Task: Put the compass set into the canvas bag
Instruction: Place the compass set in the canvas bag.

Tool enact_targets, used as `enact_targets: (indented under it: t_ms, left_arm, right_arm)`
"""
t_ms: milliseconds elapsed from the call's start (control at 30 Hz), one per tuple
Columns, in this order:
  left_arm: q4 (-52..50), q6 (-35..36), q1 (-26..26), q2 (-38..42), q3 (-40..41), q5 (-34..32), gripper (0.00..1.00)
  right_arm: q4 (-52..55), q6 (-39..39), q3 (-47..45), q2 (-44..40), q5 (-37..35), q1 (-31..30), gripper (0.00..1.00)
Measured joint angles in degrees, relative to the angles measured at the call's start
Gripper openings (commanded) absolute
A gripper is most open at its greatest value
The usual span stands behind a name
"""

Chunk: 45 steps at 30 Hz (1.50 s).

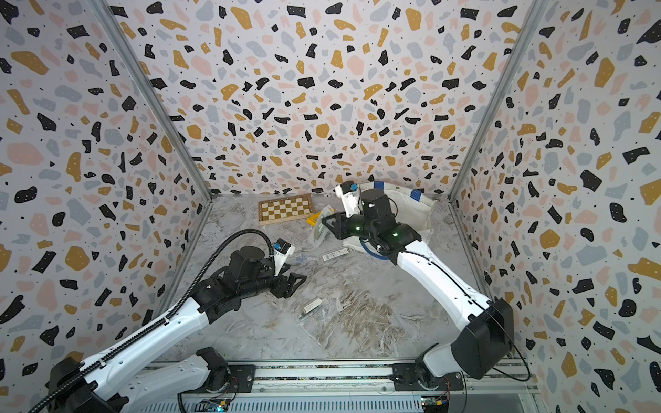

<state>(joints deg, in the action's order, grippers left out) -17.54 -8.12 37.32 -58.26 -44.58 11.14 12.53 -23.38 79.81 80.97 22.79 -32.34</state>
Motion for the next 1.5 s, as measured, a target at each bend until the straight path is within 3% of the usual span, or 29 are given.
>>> enact_targets:
  t_ms: [200,467,700,1200,1300,1500]
  left_arm:
    - [-0.9,0.0,0.0,-1.2,0.8,-0.1,0.77]
    - [-0.5,-0.1,0.3,-1.6,2.1,0.5,0.78]
    - [-0.9,0.0,0.4,-5.4,2.0,0.4,0.78]
    - [-3.1,0.0,1.2,-10.1,1.6,0.1,0.78]
    - [-3.3,0.2,1.7,-11.1,1.6,0.7,0.79]
    - [-3.7,0.9,3.3,-13.8,1.6,1.5,0.79]
  right_arm:
    - [0.4,2.3,4.5,-1.9,-8.7,6.6,0.00]
    - [2.3,4.7,3.7,1.0,-19.4,16.7,0.00]
    - [2.4,4.7,1.4,6.5,-20.2,23.1,0.00]
    - [1.8,4.6,-1.2,18.5,-16.7,22.2,0.00]
    - [1.8,4.6,-2.0,19.2,-16.3,21.7,0.11]
    - [1.0,4.2,-2.1,19.5,-16.1,21.4,0.46]
